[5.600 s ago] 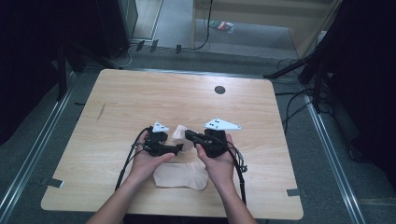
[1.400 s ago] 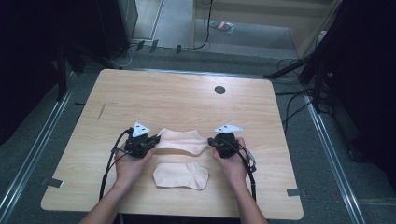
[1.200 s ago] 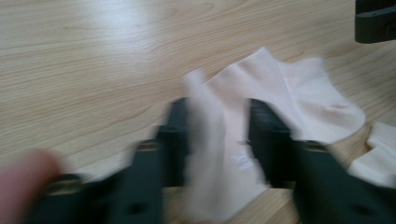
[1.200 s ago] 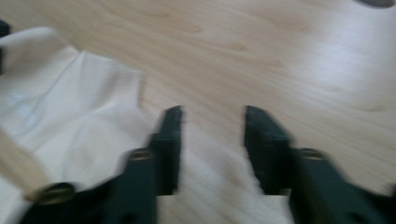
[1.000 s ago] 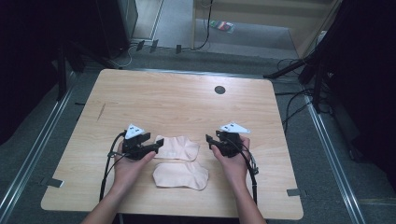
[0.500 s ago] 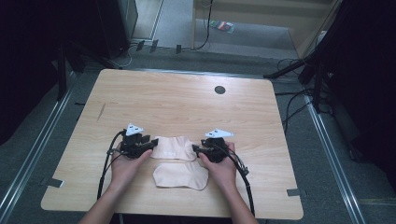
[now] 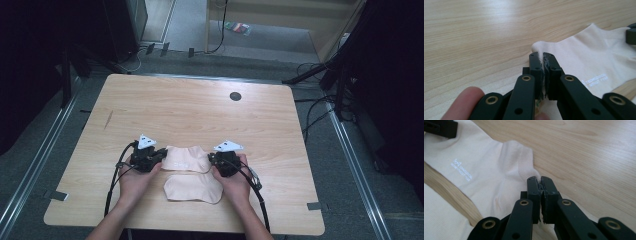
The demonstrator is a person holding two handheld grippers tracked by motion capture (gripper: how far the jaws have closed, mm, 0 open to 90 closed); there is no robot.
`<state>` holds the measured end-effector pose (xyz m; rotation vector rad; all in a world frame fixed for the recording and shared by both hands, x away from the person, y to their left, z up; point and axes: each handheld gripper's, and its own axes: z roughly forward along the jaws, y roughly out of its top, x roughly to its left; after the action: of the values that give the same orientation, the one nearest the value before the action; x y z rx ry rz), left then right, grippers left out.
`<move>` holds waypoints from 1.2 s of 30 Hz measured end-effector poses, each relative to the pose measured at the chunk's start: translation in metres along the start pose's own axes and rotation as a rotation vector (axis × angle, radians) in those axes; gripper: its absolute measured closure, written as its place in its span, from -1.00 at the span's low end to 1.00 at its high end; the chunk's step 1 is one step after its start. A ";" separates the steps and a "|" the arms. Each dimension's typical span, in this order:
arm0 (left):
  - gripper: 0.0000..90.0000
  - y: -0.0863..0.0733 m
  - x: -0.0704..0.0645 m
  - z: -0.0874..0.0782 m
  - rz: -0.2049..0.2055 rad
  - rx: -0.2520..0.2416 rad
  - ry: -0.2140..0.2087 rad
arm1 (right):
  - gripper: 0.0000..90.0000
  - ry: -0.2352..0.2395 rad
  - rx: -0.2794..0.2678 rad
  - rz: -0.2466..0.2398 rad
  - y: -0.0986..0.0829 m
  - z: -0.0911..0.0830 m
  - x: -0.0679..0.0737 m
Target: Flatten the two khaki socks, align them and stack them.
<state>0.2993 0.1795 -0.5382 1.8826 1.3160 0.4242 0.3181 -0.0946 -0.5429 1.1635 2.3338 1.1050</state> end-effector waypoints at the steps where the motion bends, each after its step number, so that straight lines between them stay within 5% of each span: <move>1: 0.94 0.001 -0.001 -0.004 -0.002 -0.014 -0.007 | 0.95 0.000 -0.006 0.012 0.001 -0.002 0.000; 4: 0.94 0.003 -0.003 -0.014 -0.015 -0.045 -0.054 | 0.95 -0.001 -0.050 0.042 0.006 -0.017 -0.003; 12: 0.94 0.003 -0.016 -0.039 0.034 -0.109 -0.085 | 0.95 0.011 -0.091 0.048 0.012 -0.047 -0.002; 27: 0.94 -0.027 -0.045 -0.067 0.036 -0.096 -0.113 | 0.95 0.039 -0.094 0.044 -0.013 -0.091 0.019; 36: 0.94 -0.044 -0.060 -0.060 0.072 -0.052 -0.115 | 0.95 0.036 -0.068 0.063 -0.038 -0.101 0.023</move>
<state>0.2079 0.1569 -0.5233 1.8867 1.1535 0.3777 0.2266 -0.1415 -0.5038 1.2094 2.2808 1.2269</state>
